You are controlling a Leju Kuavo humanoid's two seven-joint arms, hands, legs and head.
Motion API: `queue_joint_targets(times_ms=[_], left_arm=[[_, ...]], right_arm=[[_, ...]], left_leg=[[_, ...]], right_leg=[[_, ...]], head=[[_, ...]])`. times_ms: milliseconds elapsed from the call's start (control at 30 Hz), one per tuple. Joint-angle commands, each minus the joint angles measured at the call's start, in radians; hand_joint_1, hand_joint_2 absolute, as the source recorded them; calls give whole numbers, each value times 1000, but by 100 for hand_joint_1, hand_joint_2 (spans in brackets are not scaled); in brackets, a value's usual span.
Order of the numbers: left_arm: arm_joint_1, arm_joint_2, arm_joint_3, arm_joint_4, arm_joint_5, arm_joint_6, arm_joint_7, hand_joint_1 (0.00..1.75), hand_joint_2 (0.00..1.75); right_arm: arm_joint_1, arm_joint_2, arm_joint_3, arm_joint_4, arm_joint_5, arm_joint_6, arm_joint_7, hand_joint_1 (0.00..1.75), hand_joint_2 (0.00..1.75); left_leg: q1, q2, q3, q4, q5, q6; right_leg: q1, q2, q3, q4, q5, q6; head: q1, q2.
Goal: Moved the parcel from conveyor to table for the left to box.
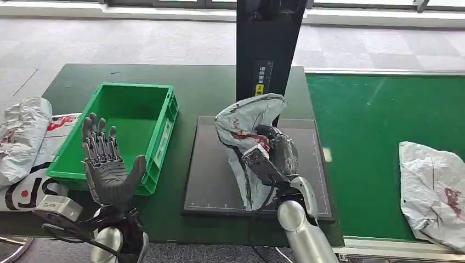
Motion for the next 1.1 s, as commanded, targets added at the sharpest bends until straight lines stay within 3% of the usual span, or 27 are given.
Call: queue_joint_targets(times_ms=[33,633,733,867,1000,1100], left_arm=[[-25,41,-29,44,6,5,4,0,175],[-55,39,-14,84,22,-4,4,0,175],[-62,34,-8,88,23,-8,4,0,175],[-73,27,1,99,21,-16,4,0,175],[-94,20,-4,143,3,12,4,0,175],[-94,20,-4,143,3,12,4,0,175]], right_arm=[[-68,-21,24,145,-6,-9,-2,0,175],[-76,-29,15,187,-32,-53,-44,0,175],[-26,-35,15,52,-82,-147,-171,0,175],[36,-67,42,-178,-82,-168,-179,0,175],[108,-73,42,-394,-112,-383,-290,0,175],[108,-73,42,-394,-112,-383,-290,0,175]], left_leg=[[0,0,2,-1,0,0],[0,1,3,-2,0,0],[0,-1,1,-1,0,0],[0,-2,0,0,0,0],[0,-2,1,-1,0,0],[0,-3,0,0,0,0]], right_leg=[[0,0,1,-1,0,0],[0,0,3,-2,1,-1],[0,-1,1,-1,0,0],[0,-2,0,0,0,0],[0,-2,1,-1,-1,0],[0,-3,0,0,-1,0]], head=[[0,0],[0,0],[0,0],[0,0],[0,0],[0,0]])
